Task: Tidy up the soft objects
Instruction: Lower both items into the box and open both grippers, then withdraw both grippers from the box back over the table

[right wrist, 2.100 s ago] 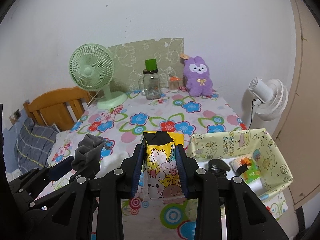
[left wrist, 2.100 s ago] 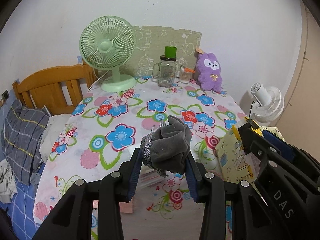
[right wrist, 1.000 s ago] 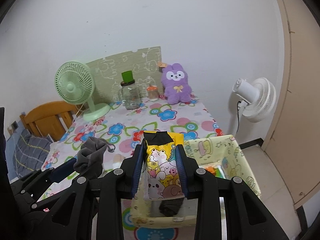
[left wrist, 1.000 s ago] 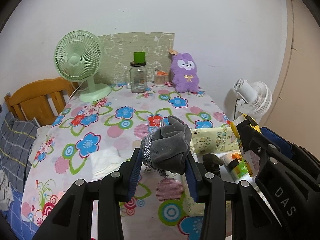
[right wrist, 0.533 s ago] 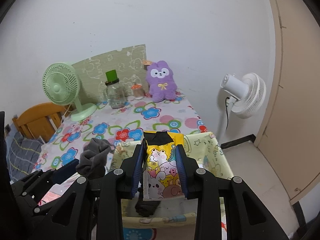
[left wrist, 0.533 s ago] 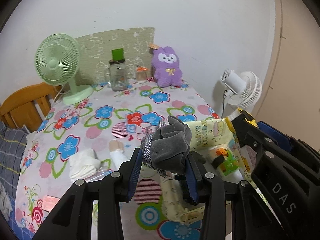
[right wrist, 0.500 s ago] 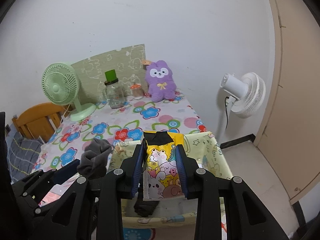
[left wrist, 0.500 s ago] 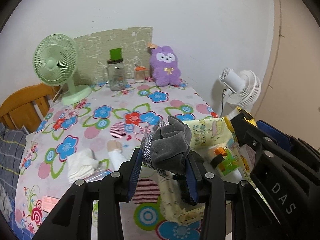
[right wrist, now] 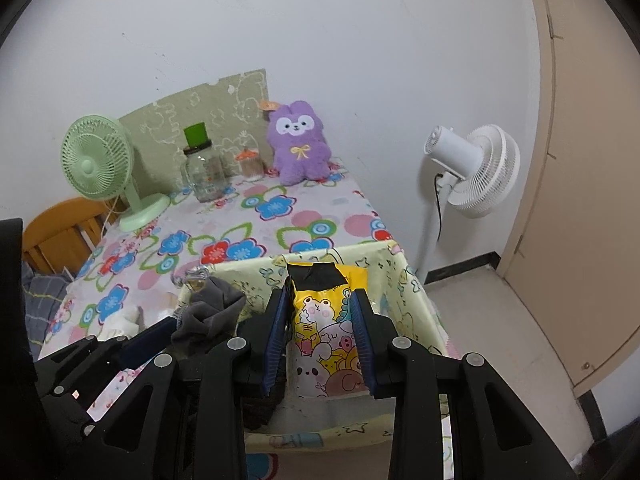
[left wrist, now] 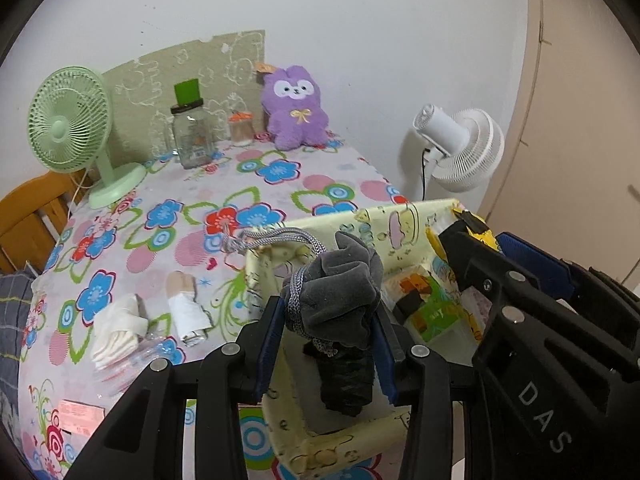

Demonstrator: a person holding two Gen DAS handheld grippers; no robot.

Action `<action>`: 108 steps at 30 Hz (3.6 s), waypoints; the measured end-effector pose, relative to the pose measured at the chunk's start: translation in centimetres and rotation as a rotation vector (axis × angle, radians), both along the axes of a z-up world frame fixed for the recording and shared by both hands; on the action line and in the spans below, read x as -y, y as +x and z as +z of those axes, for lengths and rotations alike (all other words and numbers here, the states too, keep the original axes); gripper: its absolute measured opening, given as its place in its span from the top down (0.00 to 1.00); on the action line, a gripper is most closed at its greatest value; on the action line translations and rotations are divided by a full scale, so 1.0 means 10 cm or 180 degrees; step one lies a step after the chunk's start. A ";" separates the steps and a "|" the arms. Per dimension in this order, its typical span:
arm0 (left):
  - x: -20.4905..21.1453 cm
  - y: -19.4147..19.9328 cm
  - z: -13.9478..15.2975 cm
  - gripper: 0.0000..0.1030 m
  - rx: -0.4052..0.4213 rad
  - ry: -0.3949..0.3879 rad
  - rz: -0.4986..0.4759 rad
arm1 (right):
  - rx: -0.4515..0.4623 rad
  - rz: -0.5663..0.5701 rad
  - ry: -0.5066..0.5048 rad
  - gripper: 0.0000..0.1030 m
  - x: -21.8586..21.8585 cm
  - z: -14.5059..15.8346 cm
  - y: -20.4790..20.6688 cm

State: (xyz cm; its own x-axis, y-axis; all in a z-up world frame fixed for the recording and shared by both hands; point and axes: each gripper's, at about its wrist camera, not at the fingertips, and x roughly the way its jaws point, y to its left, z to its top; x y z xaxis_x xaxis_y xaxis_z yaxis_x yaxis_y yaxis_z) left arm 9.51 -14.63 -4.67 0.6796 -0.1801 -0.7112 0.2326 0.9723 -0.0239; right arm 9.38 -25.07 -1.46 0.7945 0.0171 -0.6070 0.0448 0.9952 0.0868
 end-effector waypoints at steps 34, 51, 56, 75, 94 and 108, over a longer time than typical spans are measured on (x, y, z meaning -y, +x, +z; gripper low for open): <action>-0.06 -0.25 0.30 0.04 0.0258 0.0153 -0.0015 | -0.0046 -0.0058 0.0151 0.10 -0.08 0.13 -0.14; -0.45 -0.48 0.46 0.04 0.0396 0.0047 0.0090 | 0.0058 0.0097 -0.0002 0.09 -0.47 0.33 -0.34; -0.56 -0.52 0.47 0.04 0.0409 0.0049 0.0140 | 0.0012 0.0165 -0.0051 0.09 -0.61 0.35 -0.36; -1.02 -0.67 0.49 0.04 0.0468 0.0056 0.0303 | 0.0221 0.0339 -0.0205 0.09 -1.07 0.41 -0.49; -1.52 -0.69 0.33 0.04 0.0418 0.0131 0.0560 | 0.0219 0.0608 -0.0132 0.09 -1.58 0.25 -0.46; -1.91 -0.65 0.06 0.04 0.0242 0.0119 0.0777 | 0.0173 0.0782 -0.0174 0.09 -1.95 0.01 -0.36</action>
State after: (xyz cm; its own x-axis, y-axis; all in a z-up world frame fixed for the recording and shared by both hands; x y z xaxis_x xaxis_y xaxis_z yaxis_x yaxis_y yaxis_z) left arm 3.04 4.47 -4.03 0.7515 0.0213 -0.6594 -0.0093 0.9997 0.0217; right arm 5.77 -5.52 -1.31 0.8020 0.1821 -0.5689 -0.2022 0.9789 0.0283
